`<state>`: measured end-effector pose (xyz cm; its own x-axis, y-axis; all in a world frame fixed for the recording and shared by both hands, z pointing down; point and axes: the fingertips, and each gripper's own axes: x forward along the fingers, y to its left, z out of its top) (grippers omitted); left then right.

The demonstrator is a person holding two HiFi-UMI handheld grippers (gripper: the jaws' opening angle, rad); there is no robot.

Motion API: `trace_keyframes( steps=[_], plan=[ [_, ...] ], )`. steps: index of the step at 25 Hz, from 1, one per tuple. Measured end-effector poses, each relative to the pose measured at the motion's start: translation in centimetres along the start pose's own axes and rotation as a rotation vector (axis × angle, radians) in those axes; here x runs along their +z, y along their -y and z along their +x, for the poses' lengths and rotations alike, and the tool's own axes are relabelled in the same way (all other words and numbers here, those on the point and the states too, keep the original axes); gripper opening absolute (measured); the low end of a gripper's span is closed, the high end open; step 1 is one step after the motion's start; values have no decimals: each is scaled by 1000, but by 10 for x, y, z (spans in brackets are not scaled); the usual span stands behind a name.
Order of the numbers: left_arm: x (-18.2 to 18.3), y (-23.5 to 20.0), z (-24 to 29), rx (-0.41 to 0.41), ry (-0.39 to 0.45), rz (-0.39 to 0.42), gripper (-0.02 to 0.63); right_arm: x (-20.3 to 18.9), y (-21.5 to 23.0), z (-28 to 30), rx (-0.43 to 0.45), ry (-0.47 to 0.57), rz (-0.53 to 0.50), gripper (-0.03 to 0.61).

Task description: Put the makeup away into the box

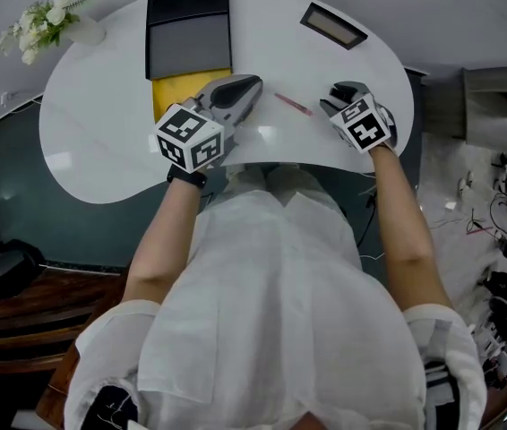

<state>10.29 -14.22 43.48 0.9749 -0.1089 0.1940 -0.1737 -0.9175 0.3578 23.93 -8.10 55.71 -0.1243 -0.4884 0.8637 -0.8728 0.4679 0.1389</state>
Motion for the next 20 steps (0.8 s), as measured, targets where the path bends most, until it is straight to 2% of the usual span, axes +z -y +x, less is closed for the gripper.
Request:
trace_keyframes(
  steps=[10,20],
  plan=[
    [-1,10,37,-10,-16,-14,19,-44,26,10,20,-83,-57,179],
    [-4,2,45,23,-14,-38,20,-62,31,32,63,-156,-153,150]
  ],
)
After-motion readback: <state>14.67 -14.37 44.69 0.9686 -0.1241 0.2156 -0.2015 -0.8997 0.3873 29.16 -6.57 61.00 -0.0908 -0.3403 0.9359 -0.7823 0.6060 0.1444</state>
